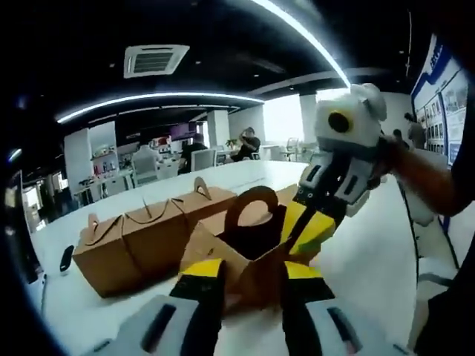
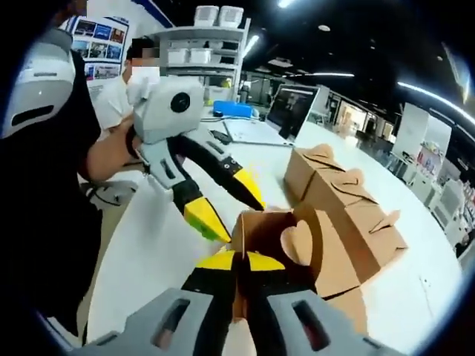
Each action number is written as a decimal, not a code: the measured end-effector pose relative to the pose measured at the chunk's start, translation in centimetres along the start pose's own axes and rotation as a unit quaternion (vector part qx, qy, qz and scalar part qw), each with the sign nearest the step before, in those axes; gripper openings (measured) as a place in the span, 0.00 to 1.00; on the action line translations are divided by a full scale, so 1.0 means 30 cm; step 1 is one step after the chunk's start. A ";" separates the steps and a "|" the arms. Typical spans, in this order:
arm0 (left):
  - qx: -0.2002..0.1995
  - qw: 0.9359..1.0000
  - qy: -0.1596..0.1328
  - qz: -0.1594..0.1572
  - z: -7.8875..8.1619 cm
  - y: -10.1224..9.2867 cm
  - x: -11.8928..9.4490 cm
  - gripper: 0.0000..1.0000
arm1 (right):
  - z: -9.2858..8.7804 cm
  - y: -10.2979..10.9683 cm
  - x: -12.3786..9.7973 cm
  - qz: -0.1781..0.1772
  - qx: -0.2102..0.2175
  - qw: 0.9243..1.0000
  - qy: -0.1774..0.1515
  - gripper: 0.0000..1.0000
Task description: Pick up one paper box from the group, open the paper box, and remove the item inside
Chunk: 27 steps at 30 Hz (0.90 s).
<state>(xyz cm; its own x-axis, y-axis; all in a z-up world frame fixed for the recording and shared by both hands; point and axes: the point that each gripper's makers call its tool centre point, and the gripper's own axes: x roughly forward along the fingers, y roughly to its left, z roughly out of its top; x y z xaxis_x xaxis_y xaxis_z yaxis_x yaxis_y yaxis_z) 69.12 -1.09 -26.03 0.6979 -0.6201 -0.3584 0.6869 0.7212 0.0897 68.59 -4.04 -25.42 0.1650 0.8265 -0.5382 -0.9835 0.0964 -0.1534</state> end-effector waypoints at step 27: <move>-0.022 0.998 -0.048 -0.039 0.103 -0.074 -0.142 0.38 | 0.011 0.199 -0.037 0.080 -0.044 0.996 -0.006 0.06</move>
<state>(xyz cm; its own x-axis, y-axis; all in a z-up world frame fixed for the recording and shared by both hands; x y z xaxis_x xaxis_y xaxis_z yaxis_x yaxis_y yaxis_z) 65.25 -0.99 -21.84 0.6607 -0.6999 -0.2712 0.7315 0.6814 0.0234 62.50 -4.22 -25.47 0.0052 0.8336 -0.5524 -0.9868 -0.0853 -0.1379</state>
